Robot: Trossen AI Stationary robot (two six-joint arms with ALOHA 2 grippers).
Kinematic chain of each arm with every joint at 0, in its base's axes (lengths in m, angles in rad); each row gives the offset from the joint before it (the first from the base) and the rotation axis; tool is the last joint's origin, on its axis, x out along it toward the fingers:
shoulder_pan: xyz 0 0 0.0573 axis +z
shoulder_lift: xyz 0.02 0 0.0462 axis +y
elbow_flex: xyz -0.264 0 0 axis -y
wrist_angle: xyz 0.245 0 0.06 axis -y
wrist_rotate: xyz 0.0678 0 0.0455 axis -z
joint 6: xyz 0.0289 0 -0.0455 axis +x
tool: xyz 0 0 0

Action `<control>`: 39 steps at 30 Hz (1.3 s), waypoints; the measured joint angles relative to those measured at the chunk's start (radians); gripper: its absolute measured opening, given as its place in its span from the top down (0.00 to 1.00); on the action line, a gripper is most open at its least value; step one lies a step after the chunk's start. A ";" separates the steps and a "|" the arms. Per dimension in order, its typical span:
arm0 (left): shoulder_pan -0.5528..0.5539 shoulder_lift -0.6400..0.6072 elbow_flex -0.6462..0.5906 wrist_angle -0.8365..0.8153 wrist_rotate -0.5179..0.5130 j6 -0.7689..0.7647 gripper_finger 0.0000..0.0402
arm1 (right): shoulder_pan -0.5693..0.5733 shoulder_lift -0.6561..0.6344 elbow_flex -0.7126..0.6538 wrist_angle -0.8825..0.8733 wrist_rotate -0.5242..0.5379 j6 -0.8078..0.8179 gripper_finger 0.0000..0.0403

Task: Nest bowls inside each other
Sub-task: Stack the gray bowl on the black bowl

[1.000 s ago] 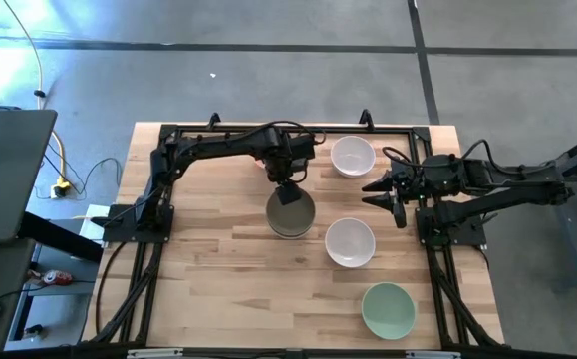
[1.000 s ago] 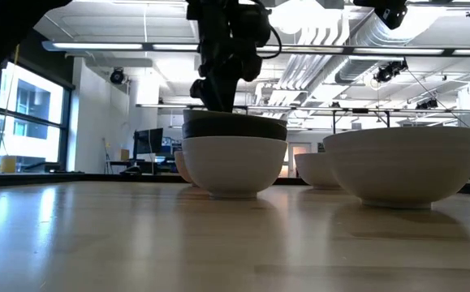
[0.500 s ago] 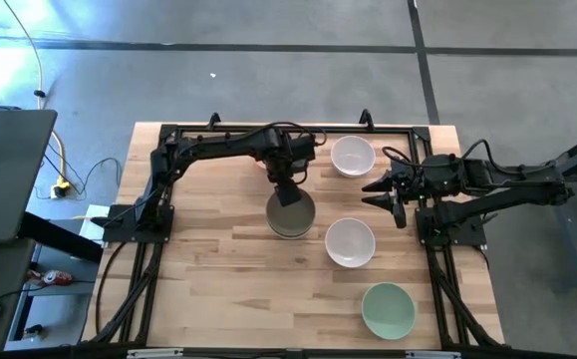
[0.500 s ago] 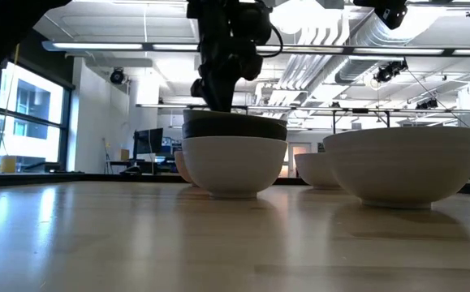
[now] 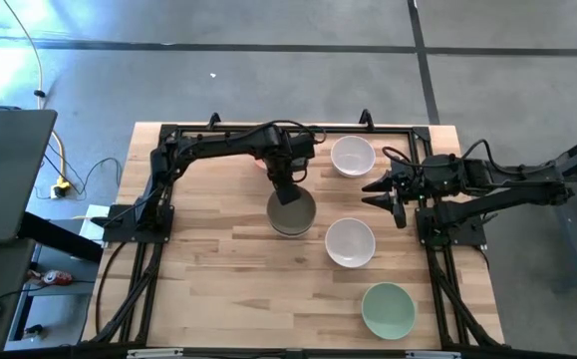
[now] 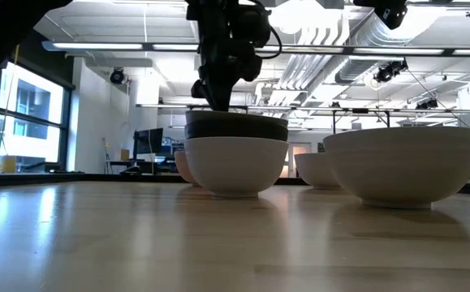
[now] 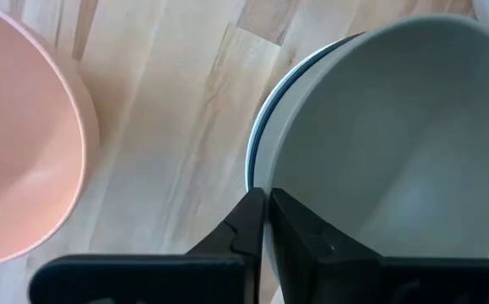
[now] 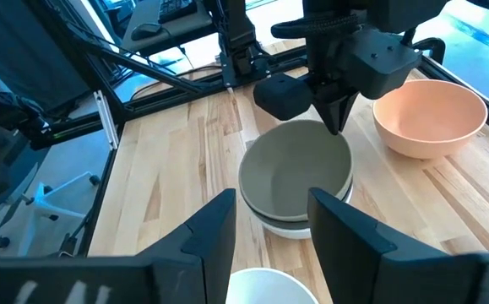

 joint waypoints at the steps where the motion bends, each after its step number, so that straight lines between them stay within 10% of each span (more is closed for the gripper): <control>1: 0.000 0.000 0.000 0.000 0.000 0.000 0.97 | 0.000 0.000 0.000 0.000 0.000 0.000 0.65; 39: 0.000 0.001 0.000 0.005 0.028 0.018 0.97 | 0.000 0.000 0.000 0.000 0.000 0.007 0.65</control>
